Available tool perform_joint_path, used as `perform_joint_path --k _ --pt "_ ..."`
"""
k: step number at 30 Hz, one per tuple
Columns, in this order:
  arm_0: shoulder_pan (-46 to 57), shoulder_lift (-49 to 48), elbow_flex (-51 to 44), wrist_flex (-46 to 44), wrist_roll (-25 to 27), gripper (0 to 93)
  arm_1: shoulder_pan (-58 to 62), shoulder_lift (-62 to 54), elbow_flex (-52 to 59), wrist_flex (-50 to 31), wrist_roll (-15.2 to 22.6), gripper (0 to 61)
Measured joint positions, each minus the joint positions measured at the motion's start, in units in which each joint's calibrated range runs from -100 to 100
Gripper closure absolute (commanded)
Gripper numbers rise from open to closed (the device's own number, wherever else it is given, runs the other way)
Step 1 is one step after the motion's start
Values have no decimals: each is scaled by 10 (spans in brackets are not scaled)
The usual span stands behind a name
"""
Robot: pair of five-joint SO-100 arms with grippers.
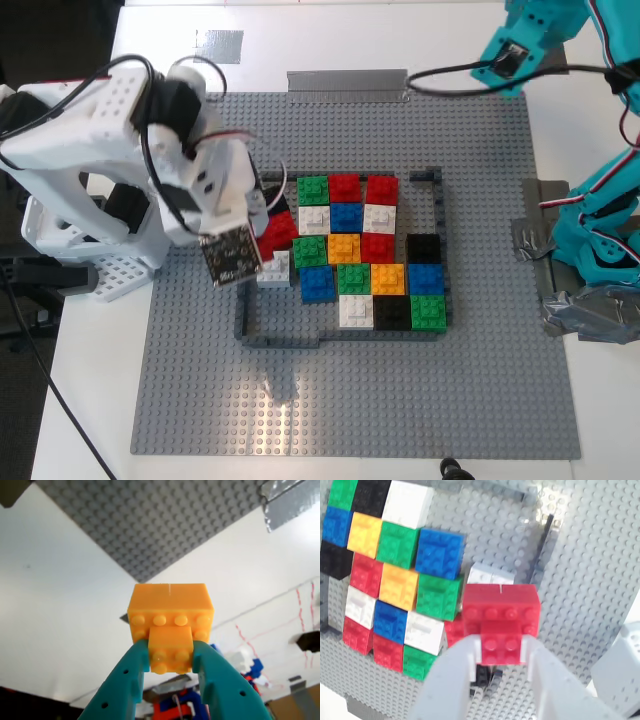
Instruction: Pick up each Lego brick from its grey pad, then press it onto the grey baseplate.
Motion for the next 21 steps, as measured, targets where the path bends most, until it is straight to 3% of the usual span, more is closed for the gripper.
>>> perform_joint_path --k 9,15,21 --pt "-122 -145 163 -16 -59 927 112 58 71 -158 52 613" --pt "-205 -223 252 -16 -87 927 127 126 78 -257 44 613" --pt "-260 -225 289 -18 -118 927 137 173 93 -321 22 613"
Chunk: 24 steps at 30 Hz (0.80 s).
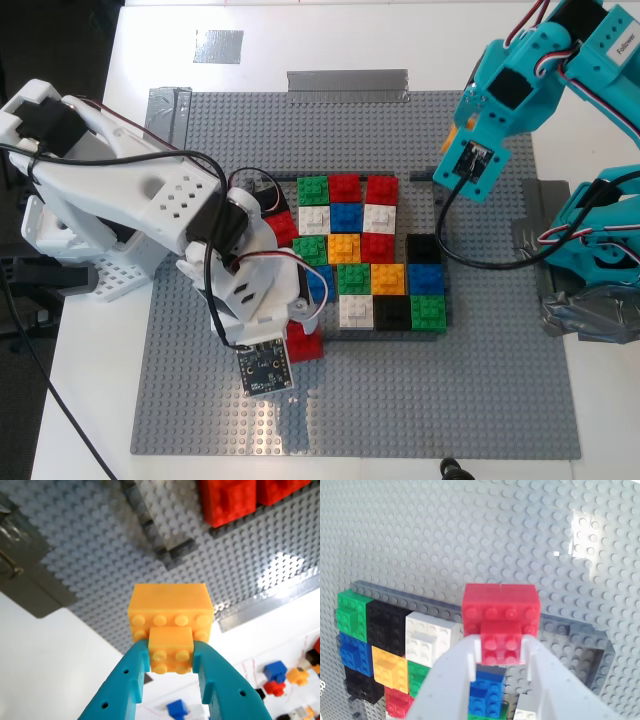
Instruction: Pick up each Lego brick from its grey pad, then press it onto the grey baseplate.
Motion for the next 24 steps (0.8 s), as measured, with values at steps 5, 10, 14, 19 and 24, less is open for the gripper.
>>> perform_joint_path --k 5,10,14,19,24 --pt "-27 46 1 -2 -21 927 1 23 11 -33 -11 613" --pt "-47 79 1 -6 -37 927 -5 33 25 -44 -22 613" --pt "-60 91 1 -6 -48 927 -29 33 28 -44 -32 613" --pt "-83 98 1 -7 -50 927 -47 33 30 -44 -44 613" --pt "-90 98 1 -37 -37 927 -73 33 30 -44 -57 613"
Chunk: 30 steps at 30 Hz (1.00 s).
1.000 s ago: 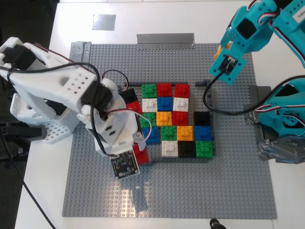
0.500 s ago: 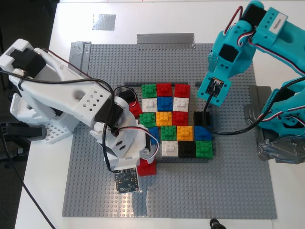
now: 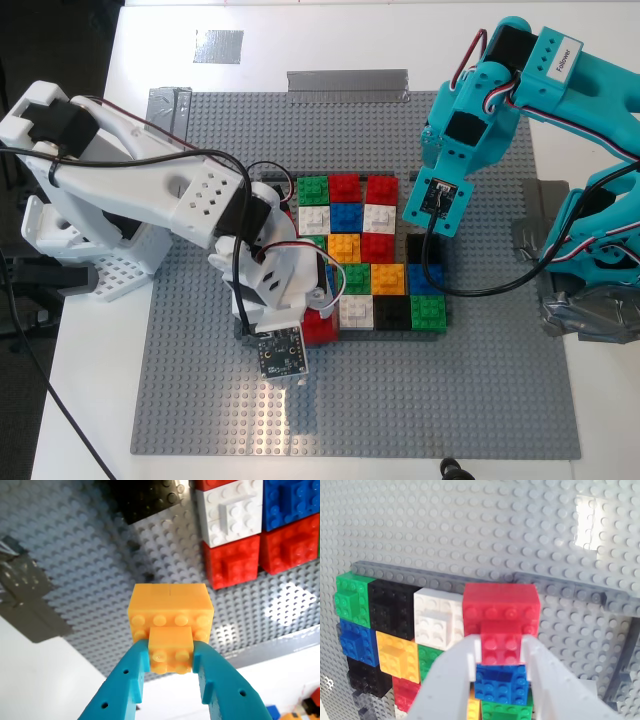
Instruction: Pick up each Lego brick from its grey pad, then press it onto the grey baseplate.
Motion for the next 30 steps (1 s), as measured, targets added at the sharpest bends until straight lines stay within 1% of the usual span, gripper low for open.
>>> perform_joint_path --k 5,14,22,25,30 --pt "0 0 0 -12 24 927 -5 0 5 0 -10 613" --pt "7 2 2 -16 80 927 -17 0 26 0 -11 613" --pt "33 14 2 -17 125 927 -18 0 37 -19 -12 613" --pt "42 41 2 -22 135 927 -18 0 37 -23 -15 613" --pt "47 72 2 -23 136 927 -33 3 37 -23 -19 613"
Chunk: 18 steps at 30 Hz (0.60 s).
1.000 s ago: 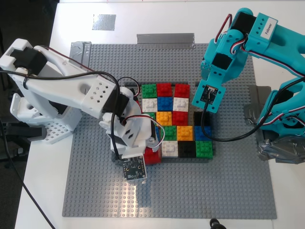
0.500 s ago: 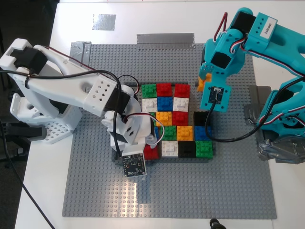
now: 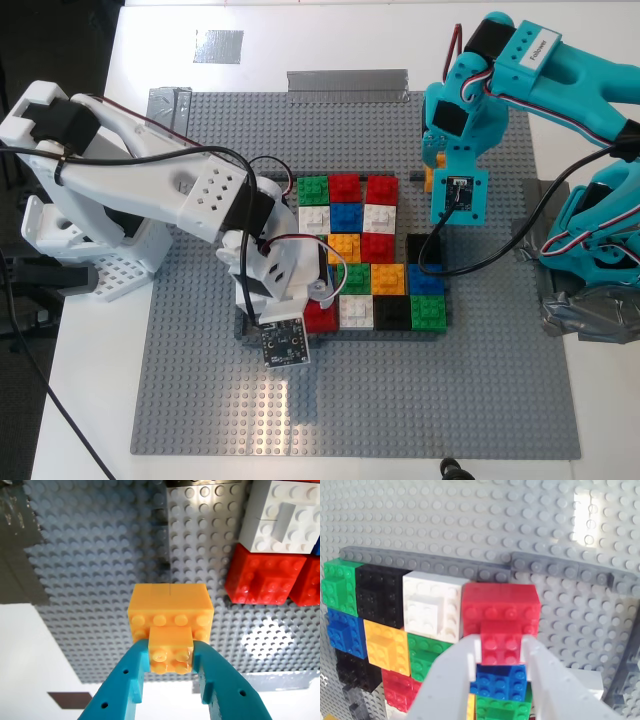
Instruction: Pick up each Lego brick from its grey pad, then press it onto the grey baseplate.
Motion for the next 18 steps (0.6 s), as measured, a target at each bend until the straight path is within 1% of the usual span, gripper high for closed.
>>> perform_joint_path --k 5,11,18 --pt "-1 10 -1 -22 0 927 -11 3 0 2 -7 613" --pt "-1 12 -1 -25 0 927 -16 3 0 10 -12 613" --pt "-1 48 -1 -29 0 927 -26 3 0 10 -22 613"
